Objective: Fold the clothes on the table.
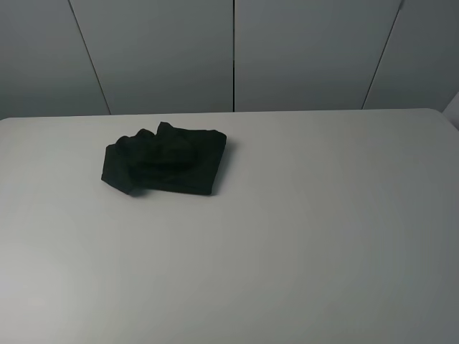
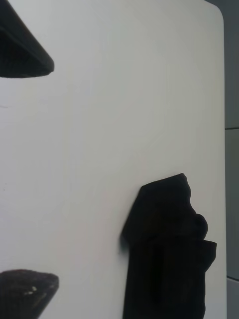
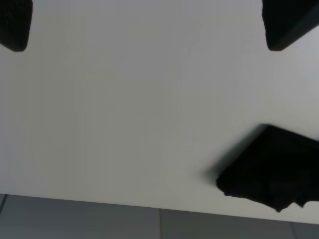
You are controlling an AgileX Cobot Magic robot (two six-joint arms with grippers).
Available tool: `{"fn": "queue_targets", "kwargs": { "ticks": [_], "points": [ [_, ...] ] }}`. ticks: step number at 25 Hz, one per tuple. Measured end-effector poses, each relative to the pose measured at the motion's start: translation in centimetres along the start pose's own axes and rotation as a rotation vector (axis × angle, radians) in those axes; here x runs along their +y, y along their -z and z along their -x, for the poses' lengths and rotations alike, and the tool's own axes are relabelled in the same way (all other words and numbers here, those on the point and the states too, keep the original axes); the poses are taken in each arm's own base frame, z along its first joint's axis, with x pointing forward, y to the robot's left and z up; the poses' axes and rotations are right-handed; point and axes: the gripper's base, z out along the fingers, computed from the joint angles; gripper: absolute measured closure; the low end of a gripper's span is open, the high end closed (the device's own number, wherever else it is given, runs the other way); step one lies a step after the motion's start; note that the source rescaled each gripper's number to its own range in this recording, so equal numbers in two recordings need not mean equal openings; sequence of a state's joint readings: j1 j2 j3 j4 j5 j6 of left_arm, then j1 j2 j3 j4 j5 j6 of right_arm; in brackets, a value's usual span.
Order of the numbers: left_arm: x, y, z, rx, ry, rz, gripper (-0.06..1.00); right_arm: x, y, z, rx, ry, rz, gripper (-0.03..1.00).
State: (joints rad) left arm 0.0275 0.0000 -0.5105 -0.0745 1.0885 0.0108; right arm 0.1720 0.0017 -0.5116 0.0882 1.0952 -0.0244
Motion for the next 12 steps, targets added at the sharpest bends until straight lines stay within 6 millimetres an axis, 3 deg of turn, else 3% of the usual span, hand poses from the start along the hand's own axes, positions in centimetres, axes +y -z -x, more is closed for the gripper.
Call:
{"fn": "queue_targets", "kwargs": {
  "ticks": [7,12],
  "points": [
    [0.0,0.0,0.0,0.0,0.0,0.0,-0.05,0.12,-0.1,0.05,-0.011,-0.081,-0.15,-0.03],
    [0.0,0.0,0.0,0.0,0.0,0.0,-0.05,0.13,-0.11,0.05,-0.011,-0.088,-0.163,-0.03]
  ]
}}
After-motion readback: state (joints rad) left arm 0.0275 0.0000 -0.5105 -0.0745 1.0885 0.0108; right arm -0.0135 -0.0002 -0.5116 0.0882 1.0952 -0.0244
